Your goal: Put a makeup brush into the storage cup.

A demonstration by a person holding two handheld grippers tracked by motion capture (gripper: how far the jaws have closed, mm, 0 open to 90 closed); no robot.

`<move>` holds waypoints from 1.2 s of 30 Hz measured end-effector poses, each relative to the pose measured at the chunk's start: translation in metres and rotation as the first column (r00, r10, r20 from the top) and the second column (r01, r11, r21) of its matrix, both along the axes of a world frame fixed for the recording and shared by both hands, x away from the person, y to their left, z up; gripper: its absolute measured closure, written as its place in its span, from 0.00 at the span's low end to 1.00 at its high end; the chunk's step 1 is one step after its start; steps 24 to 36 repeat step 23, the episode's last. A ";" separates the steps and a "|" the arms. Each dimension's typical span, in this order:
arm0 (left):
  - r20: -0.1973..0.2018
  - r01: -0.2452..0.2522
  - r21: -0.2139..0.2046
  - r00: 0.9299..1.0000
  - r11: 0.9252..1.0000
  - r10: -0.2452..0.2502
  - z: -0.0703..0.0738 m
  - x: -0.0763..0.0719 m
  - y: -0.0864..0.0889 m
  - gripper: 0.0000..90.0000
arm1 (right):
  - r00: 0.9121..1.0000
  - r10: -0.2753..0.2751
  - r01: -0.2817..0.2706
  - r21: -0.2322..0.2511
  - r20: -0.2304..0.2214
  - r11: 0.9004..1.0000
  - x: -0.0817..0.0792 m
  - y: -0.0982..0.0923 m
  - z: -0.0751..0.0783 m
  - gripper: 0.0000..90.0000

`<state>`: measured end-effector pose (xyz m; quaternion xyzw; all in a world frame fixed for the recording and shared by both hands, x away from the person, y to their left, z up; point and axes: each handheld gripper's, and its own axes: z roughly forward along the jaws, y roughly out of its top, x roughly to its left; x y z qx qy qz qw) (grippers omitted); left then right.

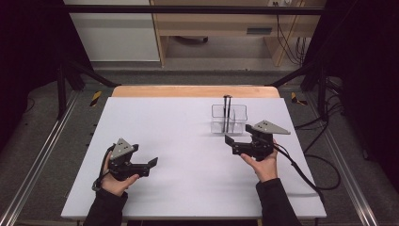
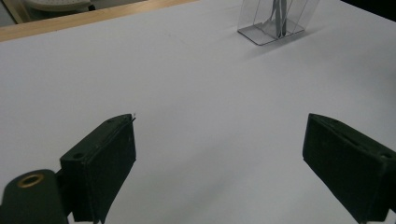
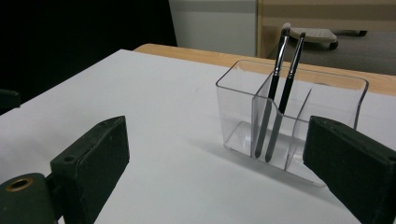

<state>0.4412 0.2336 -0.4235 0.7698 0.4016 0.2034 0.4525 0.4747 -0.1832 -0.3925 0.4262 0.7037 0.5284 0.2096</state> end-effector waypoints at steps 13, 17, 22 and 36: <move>0.003 -0.011 -0.003 1.000 1.000 0.011 -0.001 -0.002 0.002 0.10 | 1.000 0.014 -0.014 -0.022 -0.007 1.000 -0.025 -0.019 -0.016 0.08; 0.003 -0.014 -0.003 1.000 1.000 0.014 -0.002 -0.001 0.004 0.10 | 1.000 0.011 -0.011 -0.029 -0.015 1.000 -0.029 -0.022 -0.019 0.08; 0.004 -0.017 -0.009 1.000 1.000 0.017 -0.002 -0.002 0.006 0.10 | 1.000 0.013 -0.014 -0.049 -0.016 0.999 -0.034 -0.022 -0.022 0.08; 0.004 -0.017 -0.011 1.000 1.000 0.017 -0.002 -0.002 0.006 0.10 | 1.000 0.013 -0.014 -0.049 -0.016 0.999 -0.035 -0.023 -0.023 0.08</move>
